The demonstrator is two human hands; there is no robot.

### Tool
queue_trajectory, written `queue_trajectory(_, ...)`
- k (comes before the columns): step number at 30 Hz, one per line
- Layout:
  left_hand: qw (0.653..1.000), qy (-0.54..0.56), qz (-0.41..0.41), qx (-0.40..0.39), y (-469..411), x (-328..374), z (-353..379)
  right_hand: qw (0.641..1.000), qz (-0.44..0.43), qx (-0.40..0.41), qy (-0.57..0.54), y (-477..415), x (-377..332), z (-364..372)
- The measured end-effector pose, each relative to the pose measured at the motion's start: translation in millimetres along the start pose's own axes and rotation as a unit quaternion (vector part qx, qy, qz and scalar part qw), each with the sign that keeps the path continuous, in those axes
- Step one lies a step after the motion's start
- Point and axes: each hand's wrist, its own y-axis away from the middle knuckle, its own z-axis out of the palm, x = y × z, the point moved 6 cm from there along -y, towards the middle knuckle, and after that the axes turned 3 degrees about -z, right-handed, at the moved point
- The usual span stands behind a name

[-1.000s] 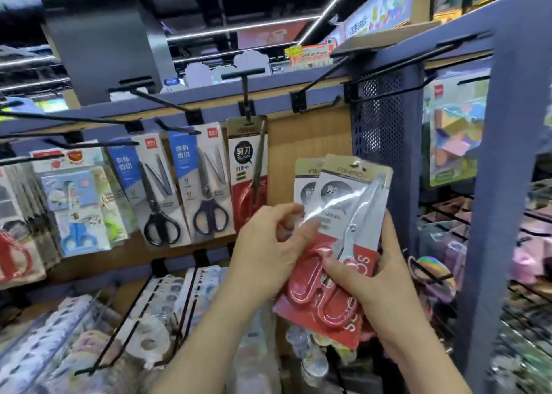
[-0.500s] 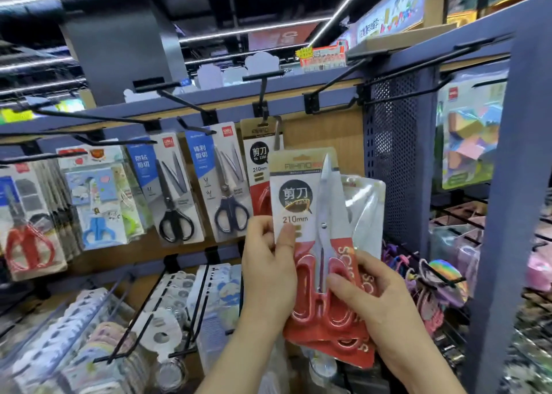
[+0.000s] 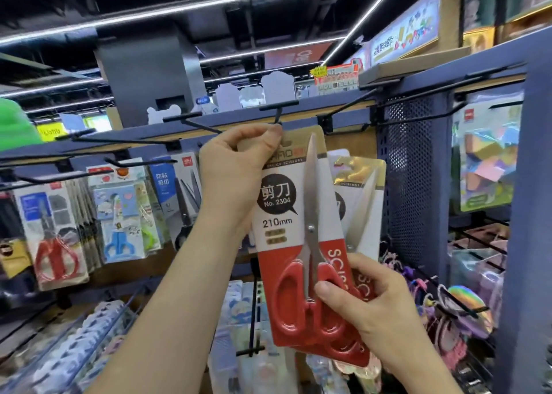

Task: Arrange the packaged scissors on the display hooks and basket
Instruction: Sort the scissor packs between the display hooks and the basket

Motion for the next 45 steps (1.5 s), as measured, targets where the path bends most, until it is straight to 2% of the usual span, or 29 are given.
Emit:
queue_trajectory(5, 0.999, -0.031, -0.007, -0.01, -14, -1, 3, 0.999, 0.026, -0.005, -0.034, -7, 0, 4)
queue_trajectory(9, 0.997, -0.031, -0.072, -0.017, -17, -15, 2, 0.998, 0.044, -0.006, -0.053, -9, 5, 8)
queue_trajectory(13, 0.995, -0.101, -0.02, -0.017, 0, -33, -9, 0.997, 0.05, -0.001, -0.06, -14, 8, 9)
queue_trajectory(16, 0.988, -0.139, 0.01, -0.066, 36, -50, -17, 0.994, 0.067, 0.002, -0.081, -20, 12, 10)
queue_trajectory(19, 0.987, -0.12, -0.037, -0.095, 57, -69, -22, 0.997, 0.057, 0.028, -0.034, -28, 18, 8)
queue_trajectory(21, 0.989, -0.107, -0.06, -0.081, 55, -73, -27, 0.996, 0.045, 0.073, 0.008, -31, 27, -2)
queue_trajectory(24, 0.981, -0.185, -0.04, -0.049, 40, -79, -28, 0.988, 0.043, 0.142, 0.044, -31, 42, -25)
queue_trajectory(26, 0.979, -0.191, -0.059, -0.029, 25, -95, -28, 0.981, 0.038, 0.163, 0.097, -28, 45, -40)
queue_trajectory(28, 0.977, -0.2, -0.074, -0.008, 6, -111, -28, 0.977, 0.035, 0.167, 0.131, -25, 44, -51)
queue_trajectory(32, 0.949, -0.312, -0.039, 0.007, -25, -132, -25, 0.976, -0.007, 0.162, 0.142, -21, 29, -62)
queue_trajectory(38, 0.94, -0.339, -0.04, 0.015, -44, -152, -24, 0.988, -0.015, 0.11, 0.111, -16, 24, -56)
queue_trajectory(41, 0.909, -0.417, -0.024, 0.001, -41, -149, -20, 0.994, 0.017, 0.077, 0.077, -12, 31, -50)
queue_trajectory(44, 0.816, -0.578, 0.011, 0.003, -31, -127, -20, 0.996, 0.009, 0.066, 0.062, -11, 31, -50)
queue_trajectory(45, 0.803, -0.595, 0.037, 0.016, -26, -115, -21, 0.997, 0.007, 0.058, 0.054, -11, 30, -49)
